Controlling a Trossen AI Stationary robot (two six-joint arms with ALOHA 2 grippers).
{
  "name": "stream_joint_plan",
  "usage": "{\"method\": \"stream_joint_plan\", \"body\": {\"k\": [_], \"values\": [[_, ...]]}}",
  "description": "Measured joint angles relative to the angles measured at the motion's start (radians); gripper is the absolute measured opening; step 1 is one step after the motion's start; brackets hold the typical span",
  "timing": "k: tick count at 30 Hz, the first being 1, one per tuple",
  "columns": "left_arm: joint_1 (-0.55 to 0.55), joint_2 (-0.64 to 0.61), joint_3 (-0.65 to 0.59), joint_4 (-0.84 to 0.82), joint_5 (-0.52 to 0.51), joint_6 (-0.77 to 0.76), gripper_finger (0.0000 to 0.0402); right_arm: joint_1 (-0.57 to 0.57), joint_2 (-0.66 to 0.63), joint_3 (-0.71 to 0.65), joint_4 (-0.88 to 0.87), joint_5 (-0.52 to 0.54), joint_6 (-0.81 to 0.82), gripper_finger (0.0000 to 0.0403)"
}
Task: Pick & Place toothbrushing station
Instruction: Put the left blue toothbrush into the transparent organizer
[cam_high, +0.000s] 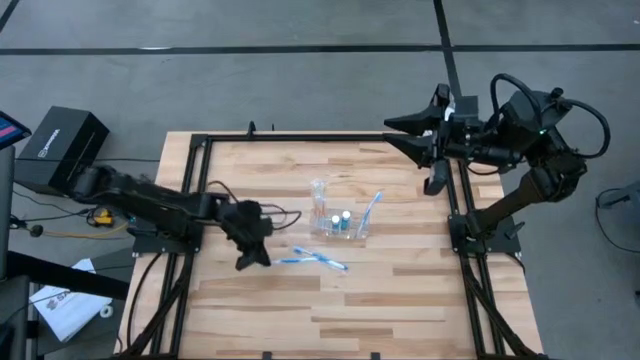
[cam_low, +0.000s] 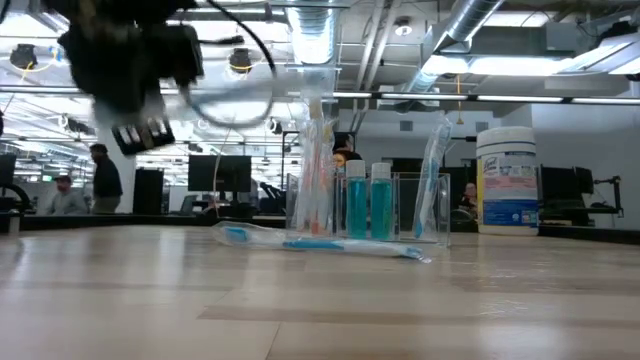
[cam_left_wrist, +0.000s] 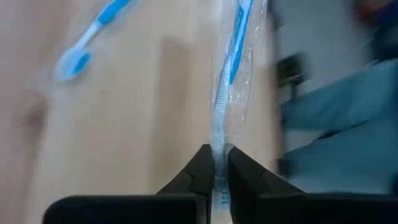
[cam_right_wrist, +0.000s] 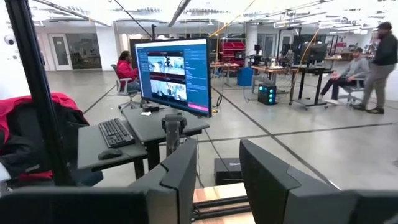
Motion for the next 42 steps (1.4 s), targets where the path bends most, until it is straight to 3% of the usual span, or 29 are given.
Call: {"method": "stream_joint_plan", "body": {"k": [7, 11, 14, 21, 28, 36, 42], "values": [[0.081, -0.244, 0.002, 0.146, 0.052, -0.348, 0.001, -0.046, 0.003, 0.0, -0.03, 0.004, -0.016, 0.0113], [0.135, -0.305, 0.002, 0.139, 0.094, -0.561, 0.0011, -0.071, 0.006, 0.0, -0.113, 0.007, 0.017, 0.0113], [0.179, -0.303, 0.025, 0.133, 0.146, -0.613, 0.0011, -0.097, 0.035, 0.001, -0.191, -0.017, 0.041, 0.0113], [0.283, -0.187, 0.115, 0.138, 0.314, -0.64, 0.0011, -0.177, 0.139, 0.0, -0.242, -0.262, 0.054, 0.0113], [0.361, -0.03, 0.282, 0.162, 0.453, -0.659, 0.0011, -0.192, 0.241, 0.027, -0.322, -0.437, -0.016, 0.0113], [0.42, 0.144, 0.474, 0.175, 0.587, -0.701, 0.0011, -0.141, 0.379, 0.231, -0.566, -0.448, -0.105, 0.0113], [0.393, 0.267, 0.603, 0.188, 0.689, -0.73, 0.001, -0.135, 0.404, 0.236, -0.61, -0.493, -0.108, 0.0113]]}}
